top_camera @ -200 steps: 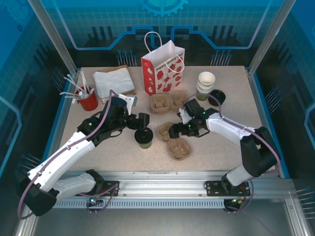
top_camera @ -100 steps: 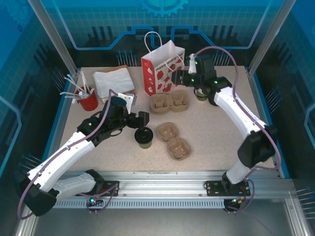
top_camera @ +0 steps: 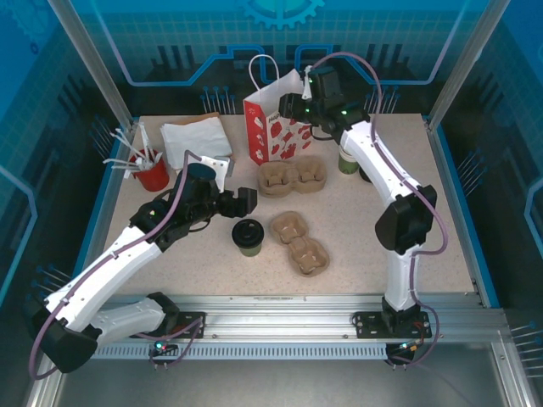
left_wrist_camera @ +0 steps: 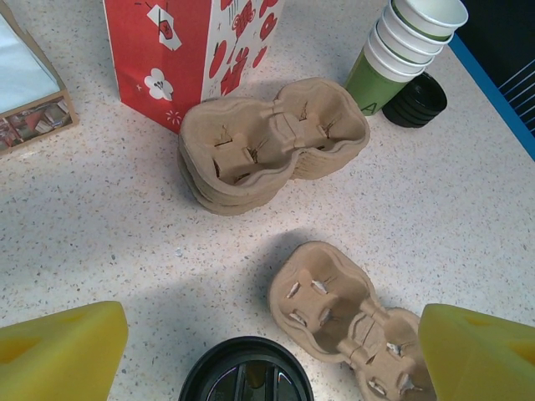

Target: Pack the takeout coffee

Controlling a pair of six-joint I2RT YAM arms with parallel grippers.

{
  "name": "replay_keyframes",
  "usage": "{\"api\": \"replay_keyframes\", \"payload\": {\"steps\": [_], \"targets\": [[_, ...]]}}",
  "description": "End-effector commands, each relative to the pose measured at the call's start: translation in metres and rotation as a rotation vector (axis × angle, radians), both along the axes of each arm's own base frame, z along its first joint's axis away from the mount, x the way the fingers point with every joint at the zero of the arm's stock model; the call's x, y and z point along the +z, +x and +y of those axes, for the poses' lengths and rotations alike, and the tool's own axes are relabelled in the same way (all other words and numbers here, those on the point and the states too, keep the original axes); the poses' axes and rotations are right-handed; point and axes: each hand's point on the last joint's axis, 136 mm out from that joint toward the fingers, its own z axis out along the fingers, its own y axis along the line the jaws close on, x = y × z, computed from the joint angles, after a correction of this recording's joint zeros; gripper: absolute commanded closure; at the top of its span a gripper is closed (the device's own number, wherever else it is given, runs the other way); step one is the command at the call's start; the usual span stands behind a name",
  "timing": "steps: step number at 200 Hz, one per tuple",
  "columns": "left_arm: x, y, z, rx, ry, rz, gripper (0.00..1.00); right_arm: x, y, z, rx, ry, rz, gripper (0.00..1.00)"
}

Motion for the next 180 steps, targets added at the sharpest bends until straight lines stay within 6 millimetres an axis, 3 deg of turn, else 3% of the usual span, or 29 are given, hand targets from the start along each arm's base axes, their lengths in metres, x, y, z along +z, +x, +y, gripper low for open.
{"api": "replay_keyframes", "payload": {"steps": [1, 52, 91, 140, 180], "targets": [[0.018, 0.004, -0.001, -0.008, 0.001, -0.053, 0.08, -0.014, -0.002, 0.009, 0.045, -0.079, 0.038, 0.52], [0.016, 0.004, -0.002, -0.012, 0.004, -0.048, 0.08, -0.032, -0.007, 0.010, 0.168, -0.271, 0.040, 0.53], [0.014, 0.006, -0.003, -0.016, 0.004, -0.046, 0.08, -0.044, 0.001, 0.007, 0.197, -0.384, 0.017, 0.54], [0.012, 0.006, -0.004, -0.018, 0.013, -0.039, 0.08, -0.046, 0.011, 0.014, 0.239, -0.415, -0.011, 0.77], [0.007, 0.006, -0.005, -0.023, 0.013, -0.029, 0.08, -0.017, 0.017, 0.021, 0.247, -0.382, -0.108, 0.93]]}}
